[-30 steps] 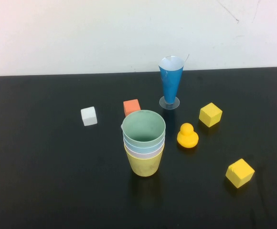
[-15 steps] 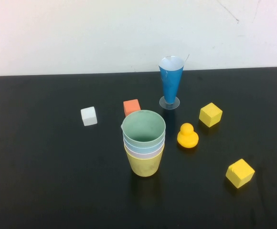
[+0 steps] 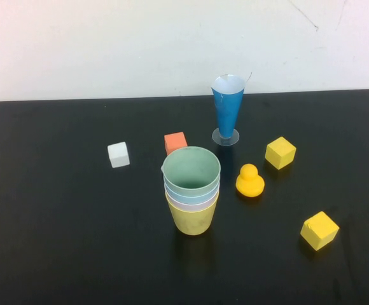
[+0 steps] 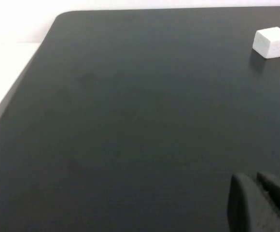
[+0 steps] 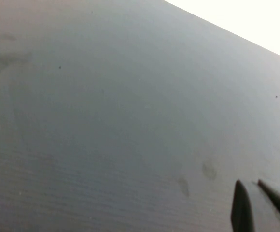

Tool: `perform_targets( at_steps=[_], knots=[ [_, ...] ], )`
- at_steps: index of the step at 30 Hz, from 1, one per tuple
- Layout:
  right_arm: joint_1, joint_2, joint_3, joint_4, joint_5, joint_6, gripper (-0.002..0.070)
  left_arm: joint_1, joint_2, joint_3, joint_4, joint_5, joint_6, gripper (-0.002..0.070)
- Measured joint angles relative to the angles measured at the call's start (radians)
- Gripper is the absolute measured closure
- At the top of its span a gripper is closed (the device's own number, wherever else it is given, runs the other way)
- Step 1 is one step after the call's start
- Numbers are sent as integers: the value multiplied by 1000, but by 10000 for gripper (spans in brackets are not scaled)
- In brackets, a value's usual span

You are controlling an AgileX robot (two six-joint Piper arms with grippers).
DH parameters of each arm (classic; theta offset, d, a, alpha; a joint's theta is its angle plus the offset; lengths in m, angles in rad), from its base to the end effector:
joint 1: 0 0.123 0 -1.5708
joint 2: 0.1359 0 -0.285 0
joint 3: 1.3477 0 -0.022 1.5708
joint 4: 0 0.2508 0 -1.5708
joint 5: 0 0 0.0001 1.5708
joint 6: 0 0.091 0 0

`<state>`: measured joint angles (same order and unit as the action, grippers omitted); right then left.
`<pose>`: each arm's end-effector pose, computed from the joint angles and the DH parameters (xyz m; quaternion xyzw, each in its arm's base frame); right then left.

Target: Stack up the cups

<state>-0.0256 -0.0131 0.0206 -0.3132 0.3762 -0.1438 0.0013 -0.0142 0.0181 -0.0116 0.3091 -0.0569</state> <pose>0.0520 -0.0117 0.1747 -0.1293 0.7877 -0.1816 0.5743 0.0539 -0.0003 0.1799 -0.0260 0.7818 -0.0221 0.6226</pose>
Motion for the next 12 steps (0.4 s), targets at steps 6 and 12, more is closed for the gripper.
perform_targets(
  at_steps=[6,12],
  knots=[
    [0,0,0,-1,0,101,679,0,0,0,0,0,0,675],
    [0,0,0,-1,0,403,679,0,0,0,0,0,0,675]
  ],
)
